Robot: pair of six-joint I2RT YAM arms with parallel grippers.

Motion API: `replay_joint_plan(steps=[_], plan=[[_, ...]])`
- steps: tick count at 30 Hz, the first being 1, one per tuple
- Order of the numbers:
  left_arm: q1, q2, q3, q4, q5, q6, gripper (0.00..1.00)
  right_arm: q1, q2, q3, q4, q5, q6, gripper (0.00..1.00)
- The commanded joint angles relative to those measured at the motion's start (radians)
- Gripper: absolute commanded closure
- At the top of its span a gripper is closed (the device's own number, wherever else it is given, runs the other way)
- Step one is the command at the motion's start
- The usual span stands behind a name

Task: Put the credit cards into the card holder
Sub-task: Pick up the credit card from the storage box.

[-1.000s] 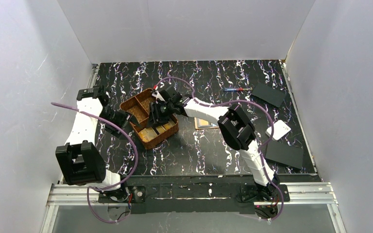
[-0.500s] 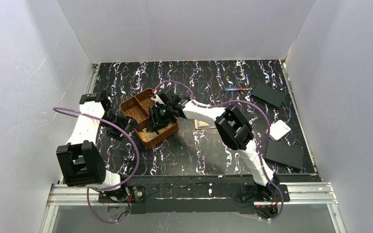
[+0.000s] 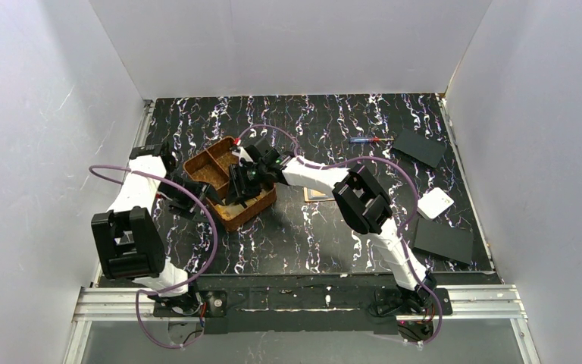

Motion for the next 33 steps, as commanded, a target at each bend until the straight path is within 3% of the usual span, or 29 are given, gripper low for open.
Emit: replay_joint_plan(steps=[1,12,23,33], plan=[[-0.001,0.028,-0.025,0.063,0.008,-0.038,0.45,0.008,0.022,0.016,-0.050,0.035,-0.037,0.46],[-0.001,0.128,-0.017,0.143,-0.004,-0.058,0.53,0.025,-0.017,-0.031,0.011,0.083,-0.104,0.45],[-0.002,0.169,-0.014,0.143,-0.035,-0.072,0.68,0.037,0.038,0.011,0.004,0.016,-0.103,0.49],[-0.008,0.199,0.004,0.132,-0.035,-0.046,0.73,0.048,0.063,0.019,0.087,-0.073,-0.041,0.56]])
